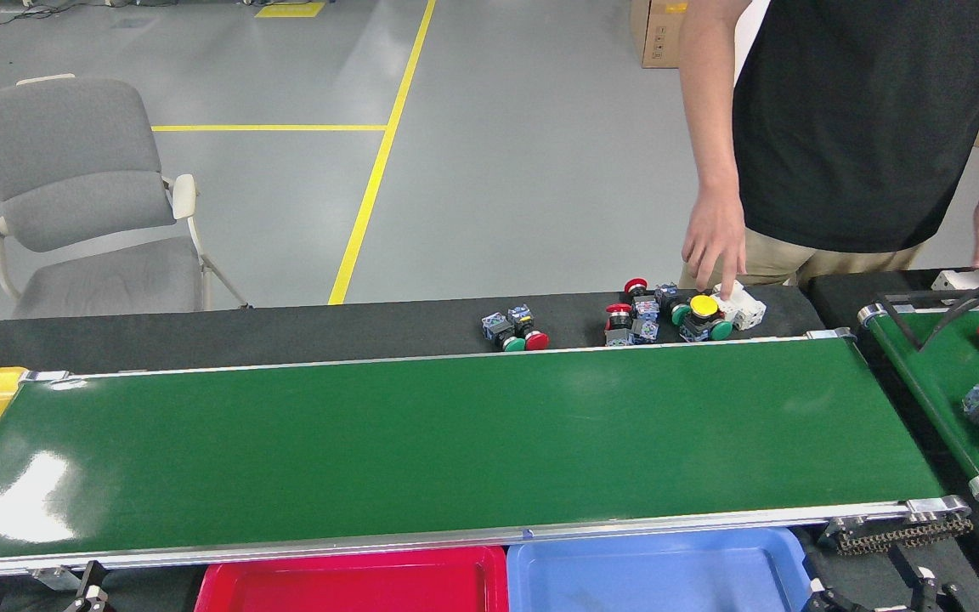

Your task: Pick switch part from conveyor to tray

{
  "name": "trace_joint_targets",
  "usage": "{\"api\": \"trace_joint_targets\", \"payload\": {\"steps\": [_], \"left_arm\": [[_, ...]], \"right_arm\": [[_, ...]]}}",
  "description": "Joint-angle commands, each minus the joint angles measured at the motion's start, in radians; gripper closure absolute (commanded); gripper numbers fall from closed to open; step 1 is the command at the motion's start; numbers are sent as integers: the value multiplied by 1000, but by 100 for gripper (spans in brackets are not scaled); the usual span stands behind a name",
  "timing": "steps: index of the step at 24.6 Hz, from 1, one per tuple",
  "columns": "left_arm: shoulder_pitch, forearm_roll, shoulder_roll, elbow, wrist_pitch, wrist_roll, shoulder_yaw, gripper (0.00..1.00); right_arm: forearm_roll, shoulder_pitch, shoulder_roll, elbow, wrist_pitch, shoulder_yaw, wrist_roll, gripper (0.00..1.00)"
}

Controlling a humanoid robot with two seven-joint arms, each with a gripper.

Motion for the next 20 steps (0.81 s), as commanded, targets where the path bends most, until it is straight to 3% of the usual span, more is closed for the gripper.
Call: {"api": "trace_joint_targets", "payload": {"steps": [1, 20], "left_arm": [[-6, 2, 16, -5, 0, 21, 2, 0], [-6, -3, 28, 7, -1, 22, -1, 0]], "right_arm": [[-2, -8, -6, -8, -2, -4, -2, 0], [-1, -51, -4, -8, 0, -1, 27, 0]]}}
